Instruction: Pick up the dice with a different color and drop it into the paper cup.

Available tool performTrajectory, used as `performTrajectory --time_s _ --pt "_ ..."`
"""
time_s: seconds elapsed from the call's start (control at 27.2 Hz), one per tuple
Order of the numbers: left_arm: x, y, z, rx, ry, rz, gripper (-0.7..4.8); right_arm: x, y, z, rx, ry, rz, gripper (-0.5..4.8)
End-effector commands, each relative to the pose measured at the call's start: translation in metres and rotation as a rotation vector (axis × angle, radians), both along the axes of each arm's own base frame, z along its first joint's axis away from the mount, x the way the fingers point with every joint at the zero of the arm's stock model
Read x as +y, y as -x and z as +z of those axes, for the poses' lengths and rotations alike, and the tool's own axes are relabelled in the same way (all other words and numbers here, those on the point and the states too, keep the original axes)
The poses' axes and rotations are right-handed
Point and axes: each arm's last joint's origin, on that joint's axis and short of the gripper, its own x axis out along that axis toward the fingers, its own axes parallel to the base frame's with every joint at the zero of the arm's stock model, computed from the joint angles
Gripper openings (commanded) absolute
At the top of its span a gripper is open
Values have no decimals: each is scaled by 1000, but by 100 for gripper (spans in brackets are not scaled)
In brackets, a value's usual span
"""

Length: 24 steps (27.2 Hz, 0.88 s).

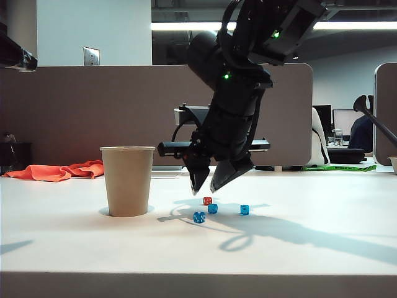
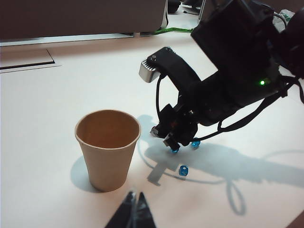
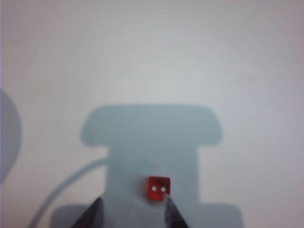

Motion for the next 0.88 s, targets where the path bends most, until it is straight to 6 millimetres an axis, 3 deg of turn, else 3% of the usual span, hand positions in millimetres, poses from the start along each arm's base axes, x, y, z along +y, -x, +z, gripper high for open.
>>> performTrajectory --time_s 0.04,0.55,0.88 --pt "0 0 4 -18 9 5 -6 2 -1 1 -10 -12 2 167" --pt "0 0 4 -18 9 5 -6 4 -4 -12 0 -3 2 168" --pt "0 0 3 -17 9 5 -6 6 -6 -10 -30 -32 4 168"
